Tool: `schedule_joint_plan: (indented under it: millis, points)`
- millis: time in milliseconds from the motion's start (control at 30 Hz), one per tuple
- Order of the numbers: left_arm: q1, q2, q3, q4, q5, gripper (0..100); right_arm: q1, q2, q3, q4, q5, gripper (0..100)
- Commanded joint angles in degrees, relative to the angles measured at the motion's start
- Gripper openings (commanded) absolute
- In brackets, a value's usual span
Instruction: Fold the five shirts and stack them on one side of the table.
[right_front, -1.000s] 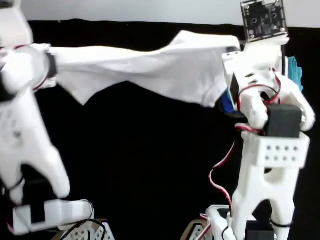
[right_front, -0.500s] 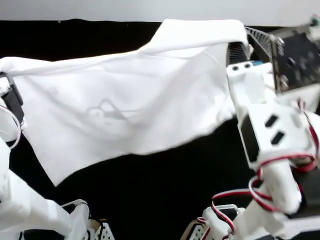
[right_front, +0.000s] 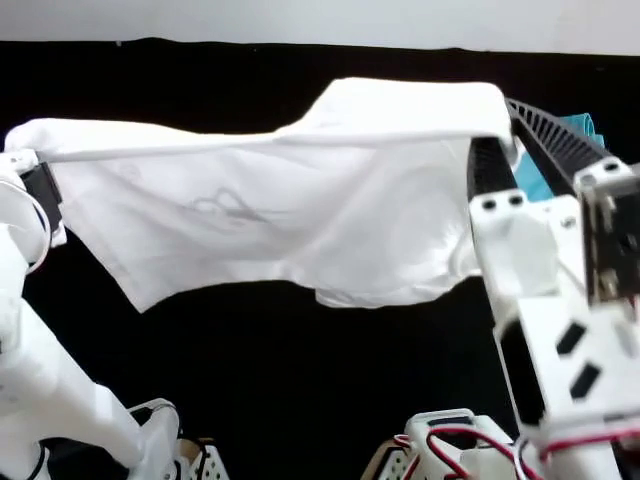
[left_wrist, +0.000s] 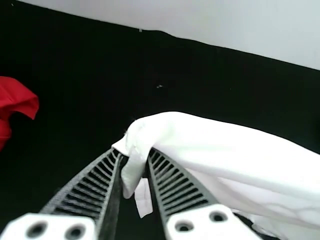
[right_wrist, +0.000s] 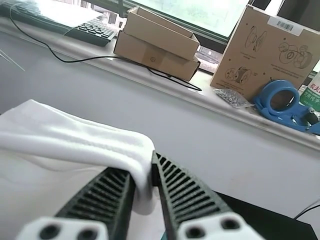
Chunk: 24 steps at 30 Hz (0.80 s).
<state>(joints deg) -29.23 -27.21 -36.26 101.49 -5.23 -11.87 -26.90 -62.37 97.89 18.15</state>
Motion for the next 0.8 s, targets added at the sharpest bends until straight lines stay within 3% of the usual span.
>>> schedule_joint_plan:
  millis: [0,433,767]
  points:
    - [-0.75,-2.68,4.44,-0.18,-0.09,1,-0.13,-0.13,-5.67,2.86,-0.35,0.5]
    - [-0.75,-22.37,8.66,-2.29,-0.09,1,0.13,-0.22,-16.31,3.12,-0.44,0.5]
    - [-0.75,-13.32,15.69,-6.42,-0.09,1,-1.36,6.64,-4.35,-2.95,-0.70,0.5]
